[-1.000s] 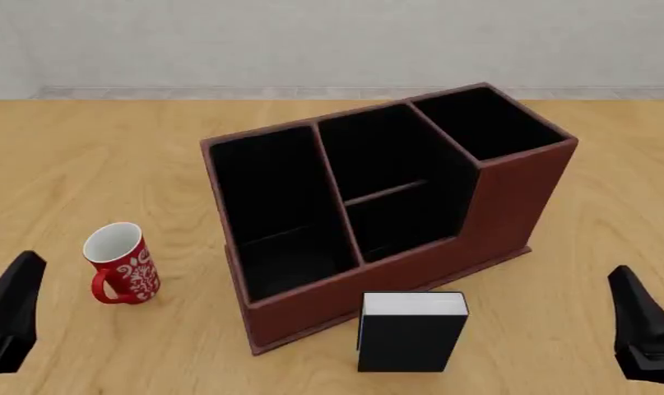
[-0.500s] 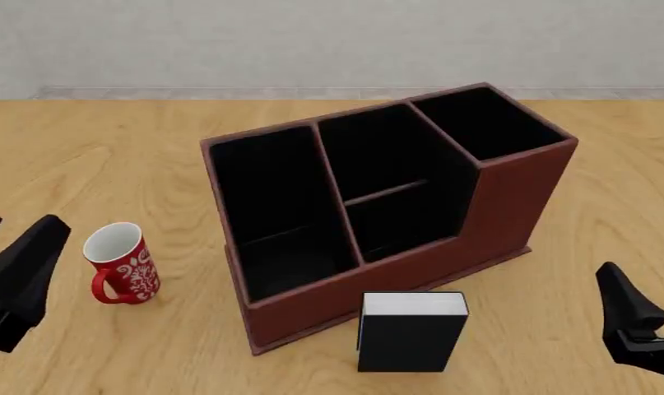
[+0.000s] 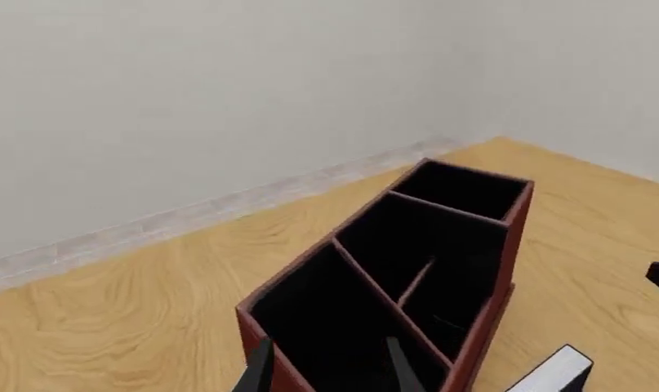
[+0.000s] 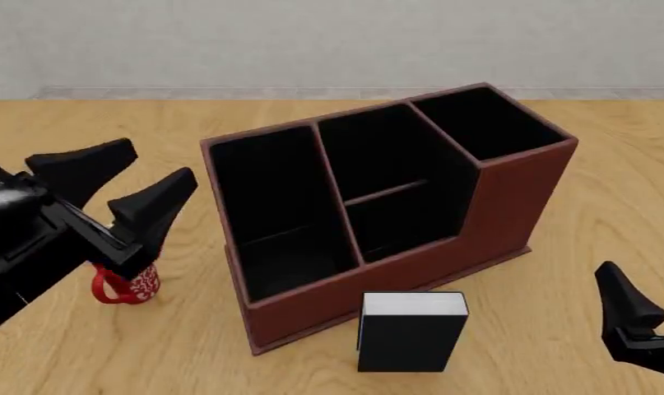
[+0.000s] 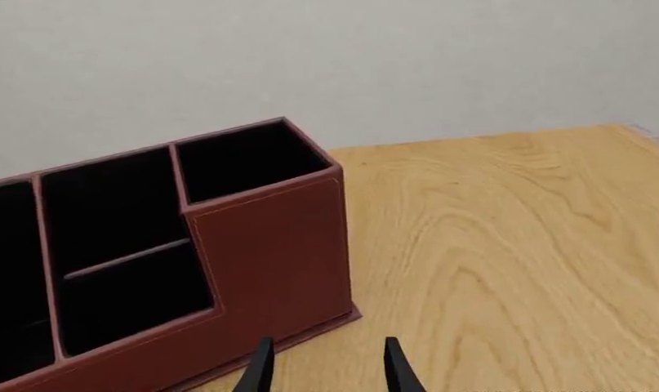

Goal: Pick up the book and place it in the back compartment of the caddy.

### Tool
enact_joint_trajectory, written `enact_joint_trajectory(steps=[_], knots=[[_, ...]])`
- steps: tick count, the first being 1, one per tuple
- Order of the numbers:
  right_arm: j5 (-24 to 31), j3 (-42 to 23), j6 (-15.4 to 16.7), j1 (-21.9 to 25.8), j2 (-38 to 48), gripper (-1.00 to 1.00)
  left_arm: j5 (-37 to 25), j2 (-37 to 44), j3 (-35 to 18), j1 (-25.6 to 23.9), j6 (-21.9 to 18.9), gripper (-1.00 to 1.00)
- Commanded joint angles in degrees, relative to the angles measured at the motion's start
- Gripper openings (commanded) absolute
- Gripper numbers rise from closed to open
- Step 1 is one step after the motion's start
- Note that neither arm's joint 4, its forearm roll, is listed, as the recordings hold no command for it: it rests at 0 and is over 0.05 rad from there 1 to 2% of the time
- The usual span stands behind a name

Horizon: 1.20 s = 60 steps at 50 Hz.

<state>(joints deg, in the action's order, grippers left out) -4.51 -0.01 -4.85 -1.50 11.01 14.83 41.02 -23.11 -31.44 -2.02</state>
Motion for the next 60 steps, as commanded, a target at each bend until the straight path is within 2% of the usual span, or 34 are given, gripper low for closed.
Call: enact_joint_trajectory(steps=[1,3,5,7,9,11,14,17,18,21,22,26,28,32,34,37,38,40,44,49,52,54,59,60], knots=[[-1.8,0.0,-0.6,-0.1,2.8,1.00,-2.7,11.3,-11.7,-7.0,-4.9,1.00],[0.9,0.0,0.4,-0.1,-1.6,1.00,-4.5,12.8,-14.8,-8.3,-5.7,1.00],[-0.3,0.0,-0.3,-0.1,0.7,1.00,-5.5,17.5,-16.6,-11.7,-8.3,1.00],[-1.6,0.0,-0.5,-0.1,2.5,1.00,-6.1,19.1,-17.9,-13.6,-8.0,1.00],[0.1,0.0,0.3,-0.2,-0.6,1.00,-6.7,21.0,-19.4,-15.0,-7.8,1.00],[1.1,0.0,0.3,-0.2,-1.6,1.00,-7.7,22.2,-21.0,-15.2,-7.8,1.00],[-1.8,0.0,-0.5,-0.2,2.6,1.00,-7.9,23.2,-21.7,-15.6,-7.4,1.00],[-0.2,0.0,-0.1,-0.2,0.4,1.00,-9.2,25.8,-23.0,-16.7,-6.4,1.00],[0.5,0.0,0.3,-0.2,-1.0,1.00,-9.6,27.6,-22.9,-18.2,-6.5,1.00],[-1.9,0.0,-0.6,-0.2,2.8,1.00,-9.4,28.1,-22.7,-18.9,-6.6,1.00],[-1.7,0.0,-0.5,-0.2,2.4,1.00,-9.1,28.1,-22.5,-18.8,-7.8,1.00],[1.2,0.0,0.4,-0.2,-1.9,1.00,-9.5,29.6,-23.0,-19.7,-8.0,1.00],[-1.0,0.0,-0.4,-0.2,1.6,1.00,-10.0,30.6,-23.6,-20.3,-8.3,1.00],[-1.1,0.0,-0.2,-0.2,1.4,1.00,-10.8,31.3,-25.0,-20.5,-7.8,1.00],[0.8,0.0,0.5,-0.3,-1.6,1.00,-11.5,31.9,-25.7,-20.6,-7.1,1.00],[-1.1,0.0,-0.5,-0.3,1.9,1.00,-11.2,32.5,-25.4,-20.8,-7.4,1.00],[0.2,0.0,0.1,-0.3,-0.4,1.00,-12.3,33.6,-24.8,-21.4,-7.5,1.00],[-1.3,0.0,-0.4,-0.3,2.1,1.00,-12.8,33.5,-24.5,-21.3,-7.0,1.00],[1.1,0.0,0.4,-0.3,-1.7,1.00,-13.8,34.0,-23.7,-22.3,-6.6,1.00],[-1.1,0.0,-0.3,-0.3,1.5,1.00,-15.2,33.8,-23.6,-23.0,-6.5,1.00],[0.9,0.0,0.3,-0.3,-1.4,1.00,-16.0,33.9,-23.9,-23.3,-6.5,1.00],[-1.0,0.0,-0.4,-0.3,1.7,1.00,-16.4,34.5,-24.0,-23.8,-6.8,1.00],[0.5,0.0,0.3,-0.3,-1.1,1.00,-18.6,34.1,-24.7,-24.2,-7.5,1.00],[-0.9,0.0,-0.3,-0.4,1.5,1.00,-19.8,33.4,-24.0,-23.9,-8.1,1.00]])
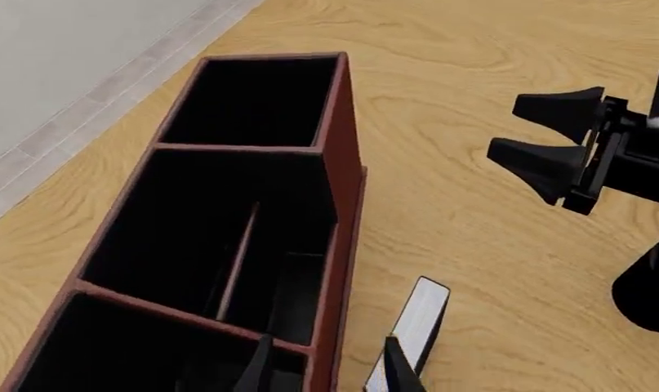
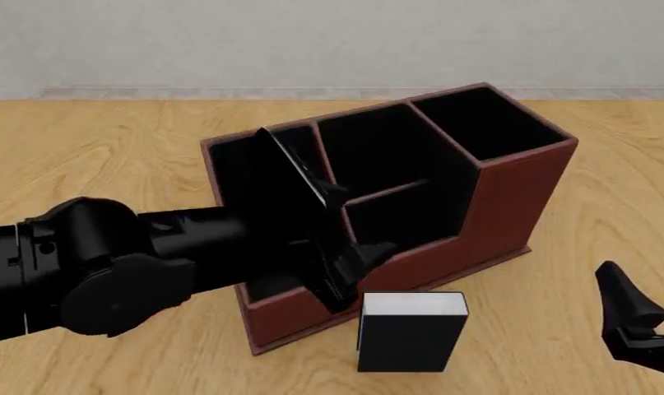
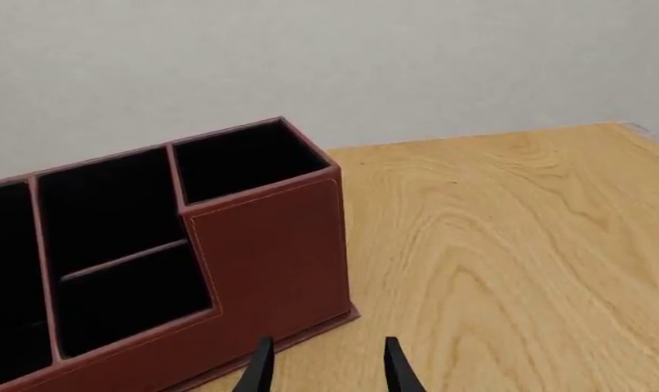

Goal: Pick up the book and place it in the back compartment of the caddy.

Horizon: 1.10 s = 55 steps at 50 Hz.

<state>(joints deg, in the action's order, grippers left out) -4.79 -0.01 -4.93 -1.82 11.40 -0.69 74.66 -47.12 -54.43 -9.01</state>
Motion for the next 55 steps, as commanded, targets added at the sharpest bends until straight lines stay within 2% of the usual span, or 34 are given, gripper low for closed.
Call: enact_joint_trajectory(steps=[1,3,7,12,14,17,23,27,31,34,37,42,45,50,55], knots=[[-0.3,0.0,-0.1,0.0,0.4,1.00,-4.5,-0.4,0.1,-0.9,-1.2,1.00],[1.1,0.0,0.4,-0.1,-1.7,1.00,-4.9,-0.6,0.3,-1.5,-1.6,1.00],[-1.2,0.0,-0.3,-0.1,1.7,1.00,-5.1,-1.0,0.7,-3.0,-2.4,1.00],[0.7,0.0,0.3,-0.1,-1.2,1.00,-5.5,-1.2,0.7,-4.8,-1.7,1.00],[-1.0,0.0,-0.4,-0.1,1.6,1.00,-5.3,-1.2,0.9,-5.9,-1.6,1.00],[0.0,0.0,0.2,-0.1,-0.3,1.00,-5.1,-0.7,1.4,-7.4,-3.0,1.00],[-1.2,0.0,-0.3,-0.1,1.7,1.00,-4.9,-0.1,1.7,-7.0,-2.9,1.00],[0.5,0.0,0.3,-0.1,-1.1,1.00,-4.8,0.3,1.9,-6.6,-2.9,1.00],[-1.3,0.0,-0.3,-0.1,1.8,1.00,-4.3,1.0,2.4,-6.8,-2.7,1.00],[0.8,0.0,0.3,-0.1,-1.4,1.00,-4.1,1.6,2.5,-6.6,-2.7,1.00],[-0.7,0.0,-0.3,-0.1,1.3,1.00,-3.9,1.8,2.6,-6.3,-2.5,1.00],[0.4,0.0,0.3,-0.2,-0.9,1.00,-3.7,2.4,2.6,-6.2,-2.4,1.00],[-1.1,0.0,-0.3,-0.2,1.5,1.00,-3.4,2.9,2.7,-6.3,-2.5,1.00],[0.0,0.0,0.3,-0.2,-0.5,1.00,-2.9,3.9,2.8,-5.9,-2.2,1.00],[-1.3,0.0,-0.2,-0.2,1.7,1.00,-3.0,4.6,2.1,-5.8,-2.0,1.00]])
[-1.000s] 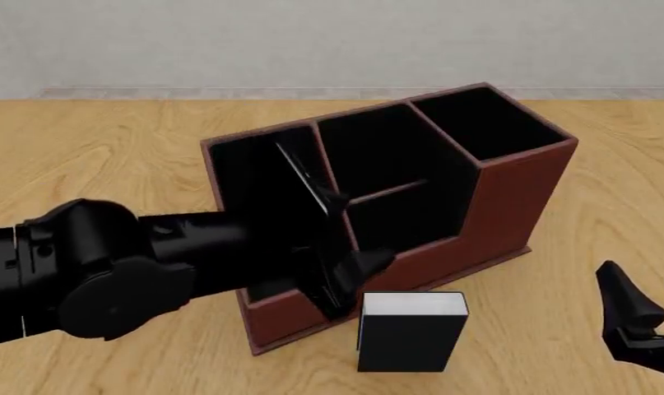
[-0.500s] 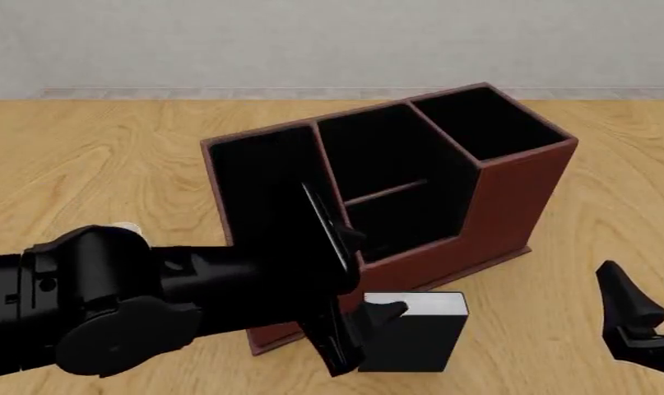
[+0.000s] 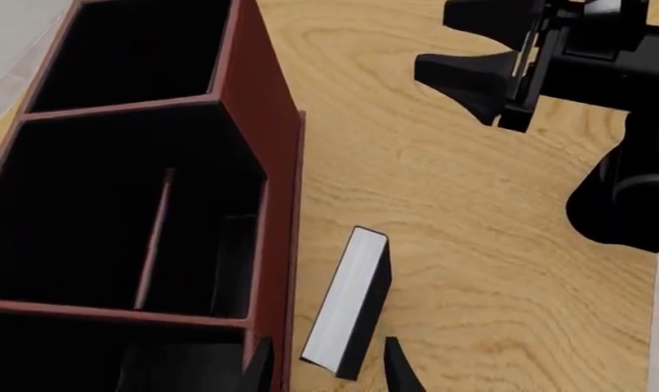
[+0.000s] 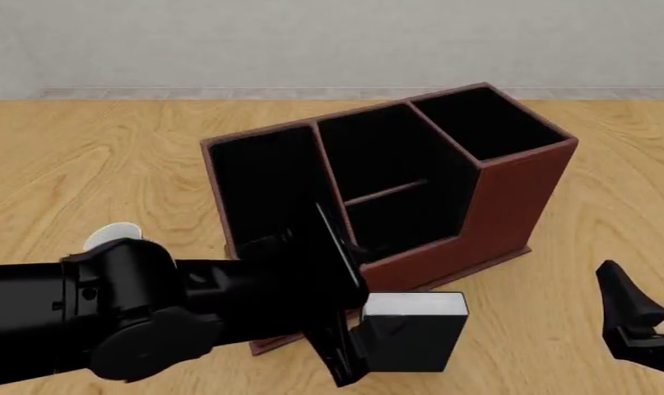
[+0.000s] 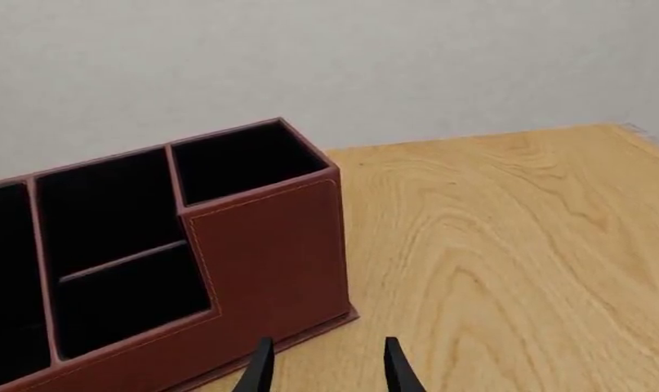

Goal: Pick up the book and place it in the back compartment of the caddy.

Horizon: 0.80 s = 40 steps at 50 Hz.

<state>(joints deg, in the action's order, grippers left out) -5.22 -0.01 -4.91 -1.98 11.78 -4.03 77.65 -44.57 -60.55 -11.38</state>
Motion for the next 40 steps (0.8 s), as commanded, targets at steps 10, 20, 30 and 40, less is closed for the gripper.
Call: enact_joint_trajectory(steps=[10,20,30,40], knots=[[0.8,0.0,0.2,-0.1,-1.1,1.00,-0.3,3.0,-1.3,0.3,0.7,1.00],[0.7,0.0,0.2,-0.1,-1.0,1.00,-0.8,4.1,-1.5,-0.3,0.6,1.00],[-0.3,0.0,-0.3,-0.1,0.8,1.00,-1.5,5.5,-2.3,-0.7,1.0,1.00],[0.5,0.0,0.1,-0.1,-0.7,1.00,-2.1,7.1,-3.1,-0.2,1.1,1.00]])
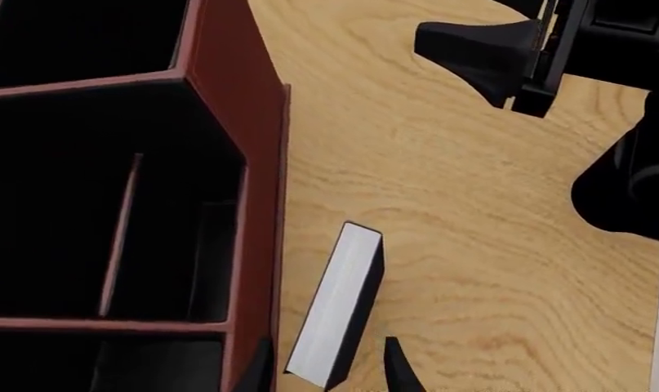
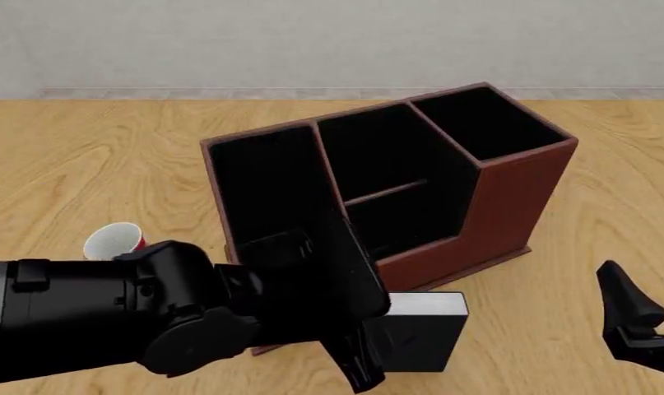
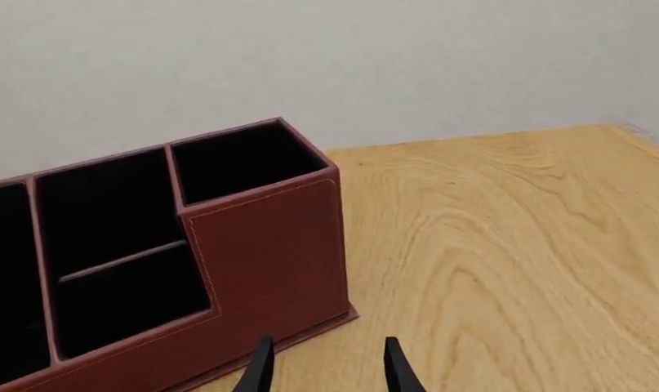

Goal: Pick up the book and place it in the back compartment of the caddy.

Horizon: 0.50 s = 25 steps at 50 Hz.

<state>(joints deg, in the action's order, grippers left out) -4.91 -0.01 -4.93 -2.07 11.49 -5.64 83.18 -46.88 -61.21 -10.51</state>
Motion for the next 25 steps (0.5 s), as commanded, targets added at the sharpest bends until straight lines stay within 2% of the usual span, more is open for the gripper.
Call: enact_joint_trajectory(steps=[1,6,25], knots=[[0.5,0.0,0.2,0.0,-0.8,1.00,-0.2,1.9,-0.7,1.1,0.1,1.00],[-0.7,0.0,-0.2,0.0,1.1,1.00,0.0,2.0,-0.9,1.2,0.7,1.00],[0.7,0.0,0.1,-0.1,-0.9,1.00,0.0,3.0,-1.1,1.4,1.3,1.00]])
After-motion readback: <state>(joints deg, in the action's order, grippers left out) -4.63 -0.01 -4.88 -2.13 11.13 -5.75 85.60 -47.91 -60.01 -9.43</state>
